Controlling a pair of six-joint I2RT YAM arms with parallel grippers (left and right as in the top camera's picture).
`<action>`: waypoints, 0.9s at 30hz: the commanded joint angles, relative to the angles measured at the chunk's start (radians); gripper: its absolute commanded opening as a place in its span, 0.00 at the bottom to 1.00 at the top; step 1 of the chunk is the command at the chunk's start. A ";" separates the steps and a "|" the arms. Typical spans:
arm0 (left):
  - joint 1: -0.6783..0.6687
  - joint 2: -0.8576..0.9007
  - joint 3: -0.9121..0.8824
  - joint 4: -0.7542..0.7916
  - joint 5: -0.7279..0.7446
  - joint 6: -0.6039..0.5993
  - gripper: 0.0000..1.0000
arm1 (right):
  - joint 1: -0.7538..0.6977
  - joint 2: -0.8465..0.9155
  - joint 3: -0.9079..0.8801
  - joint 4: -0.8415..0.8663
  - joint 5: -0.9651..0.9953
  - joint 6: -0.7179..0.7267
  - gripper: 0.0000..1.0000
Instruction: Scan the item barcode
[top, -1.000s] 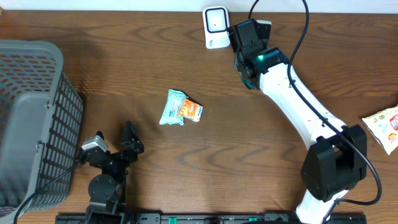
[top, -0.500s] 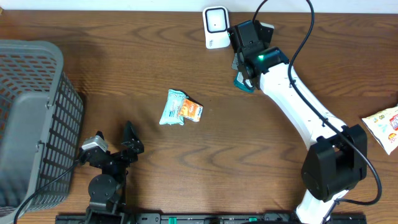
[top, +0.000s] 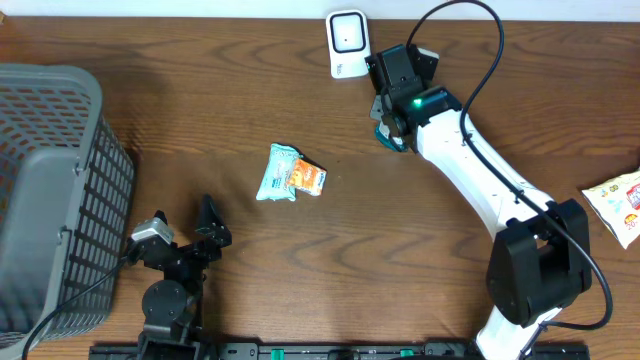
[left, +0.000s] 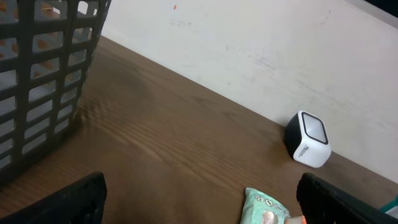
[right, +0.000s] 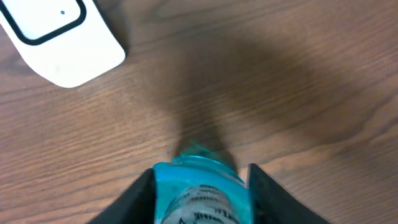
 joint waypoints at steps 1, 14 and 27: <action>0.004 -0.001 -0.020 -0.034 -0.006 -0.008 0.98 | 0.003 -0.021 -0.006 0.008 -0.023 0.008 0.52; 0.004 -0.001 -0.020 -0.034 -0.006 -0.008 0.98 | 0.003 -0.196 0.001 -0.058 -0.118 -0.055 0.99; 0.004 -0.001 -0.020 -0.034 -0.006 -0.008 0.98 | 0.002 -0.432 -0.002 -0.124 -0.117 -0.214 0.99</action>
